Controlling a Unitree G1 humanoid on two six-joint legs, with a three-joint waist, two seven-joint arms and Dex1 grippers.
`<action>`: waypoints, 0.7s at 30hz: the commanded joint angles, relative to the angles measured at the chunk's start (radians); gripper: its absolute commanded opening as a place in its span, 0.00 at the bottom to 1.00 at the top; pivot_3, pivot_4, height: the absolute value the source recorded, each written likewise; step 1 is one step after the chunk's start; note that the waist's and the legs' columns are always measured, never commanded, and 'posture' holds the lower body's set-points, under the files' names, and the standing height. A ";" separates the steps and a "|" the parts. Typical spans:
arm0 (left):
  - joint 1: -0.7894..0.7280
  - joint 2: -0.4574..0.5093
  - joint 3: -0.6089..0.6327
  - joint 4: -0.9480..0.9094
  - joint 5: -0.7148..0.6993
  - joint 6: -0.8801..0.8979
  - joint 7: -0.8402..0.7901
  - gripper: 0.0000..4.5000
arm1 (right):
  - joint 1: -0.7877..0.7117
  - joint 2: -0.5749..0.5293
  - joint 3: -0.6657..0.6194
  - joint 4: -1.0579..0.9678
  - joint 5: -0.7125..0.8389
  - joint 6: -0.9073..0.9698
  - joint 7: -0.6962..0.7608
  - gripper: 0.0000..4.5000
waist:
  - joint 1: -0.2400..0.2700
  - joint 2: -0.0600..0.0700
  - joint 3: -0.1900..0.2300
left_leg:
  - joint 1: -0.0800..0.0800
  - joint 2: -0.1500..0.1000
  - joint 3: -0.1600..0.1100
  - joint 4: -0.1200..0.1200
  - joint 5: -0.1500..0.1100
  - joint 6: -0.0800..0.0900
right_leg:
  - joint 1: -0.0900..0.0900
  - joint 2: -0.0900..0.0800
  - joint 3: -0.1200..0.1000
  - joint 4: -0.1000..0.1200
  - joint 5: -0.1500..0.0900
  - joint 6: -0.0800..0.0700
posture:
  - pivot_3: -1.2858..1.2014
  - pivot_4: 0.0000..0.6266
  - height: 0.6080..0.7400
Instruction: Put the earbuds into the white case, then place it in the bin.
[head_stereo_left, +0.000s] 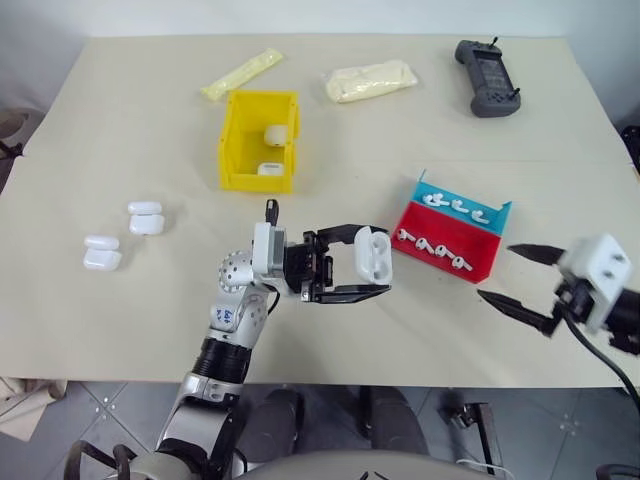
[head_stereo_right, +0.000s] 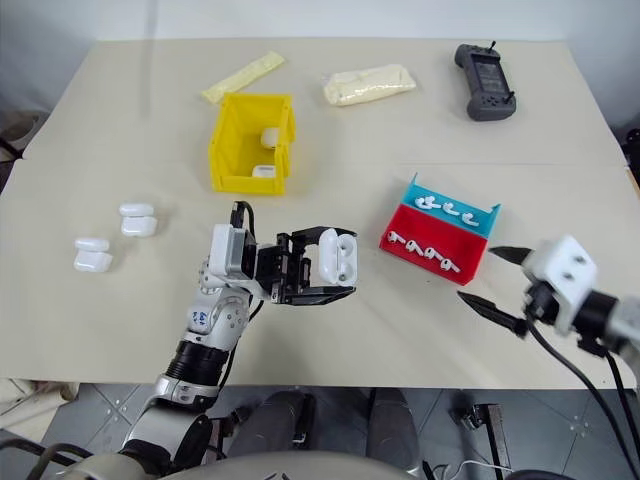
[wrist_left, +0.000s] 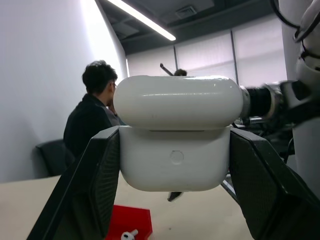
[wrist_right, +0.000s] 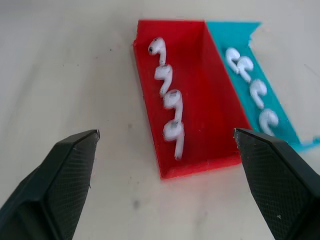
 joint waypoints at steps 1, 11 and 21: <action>0.006 0.005 0.004 -0.030 0.001 0.001 0.014 0.62 | -0.181 -0.102 0.170 -0.028 0.006 0.281 -0.034 1.00 | 0.003 0.000 0.000 | -0.001 0.000 0.000 0.000 0.000 0.000 | 0.000 0.000 0.000 -0.001 0.000 0.000 | 0.52 0.24 1.00; 0.027 0.006 -0.008 -0.059 0.010 0.004 0.052 0.62 | -0.627 -0.097 0.616 0.088 -0.184 0.529 -0.055 1.00 | 0.004 0.000 0.000 | -0.004 -0.002 -0.003 0.000 0.000 0.001 | -0.001 -0.002 -0.003 -0.005 0.000 0.001 | 0.52 0.24 1.00; 0.056 0.018 -0.020 -0.103 0.008 0.023 0.070 0.62 | -0.735 -0.096 0.771 0.160 -0.295 0.480 0.052 0.64 | 0.001 0.000 0.000 | -0.004 -0.002 -0.003 0.000 0.000 0.001 | -0.002 -0.002 -0.003 -0.004 0.000 0.001 | 0.52 0.24 1.00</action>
